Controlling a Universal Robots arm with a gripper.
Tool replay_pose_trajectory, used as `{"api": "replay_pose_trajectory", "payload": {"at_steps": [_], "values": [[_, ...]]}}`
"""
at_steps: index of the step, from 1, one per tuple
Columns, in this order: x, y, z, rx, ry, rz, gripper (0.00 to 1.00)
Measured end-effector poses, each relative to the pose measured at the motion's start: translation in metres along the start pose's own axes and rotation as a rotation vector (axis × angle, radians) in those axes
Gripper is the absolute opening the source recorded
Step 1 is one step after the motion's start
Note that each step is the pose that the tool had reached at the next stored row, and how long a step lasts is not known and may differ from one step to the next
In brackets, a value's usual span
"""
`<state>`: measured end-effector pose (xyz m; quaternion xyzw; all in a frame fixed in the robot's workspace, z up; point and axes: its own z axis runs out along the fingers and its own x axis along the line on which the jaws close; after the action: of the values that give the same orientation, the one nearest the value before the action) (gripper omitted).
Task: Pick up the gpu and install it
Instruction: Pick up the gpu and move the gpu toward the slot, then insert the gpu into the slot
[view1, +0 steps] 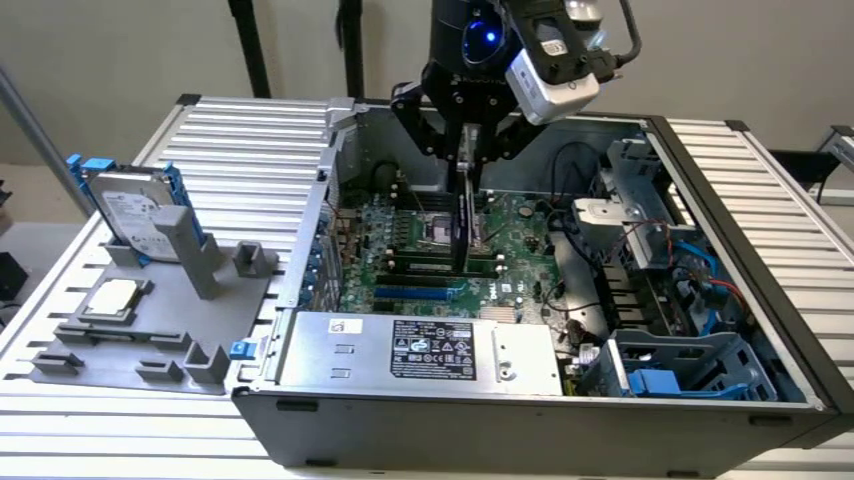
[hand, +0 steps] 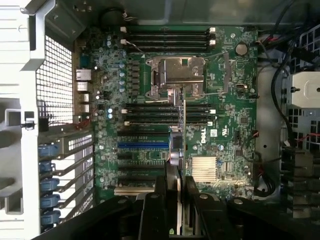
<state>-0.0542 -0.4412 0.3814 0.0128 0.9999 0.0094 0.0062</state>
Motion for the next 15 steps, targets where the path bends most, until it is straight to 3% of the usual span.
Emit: {"api": "replay_pose_trajectory", "payload": {"at_steps": [4, 15], "values": [[-0.0064, 0.0011, 0.0035, -0.0003, -0.0001, -0.007, 0.26], [-0.0065, 0.0011, 0.0034, 0.0013, 0.0001, -0.007, 0.26]]}}
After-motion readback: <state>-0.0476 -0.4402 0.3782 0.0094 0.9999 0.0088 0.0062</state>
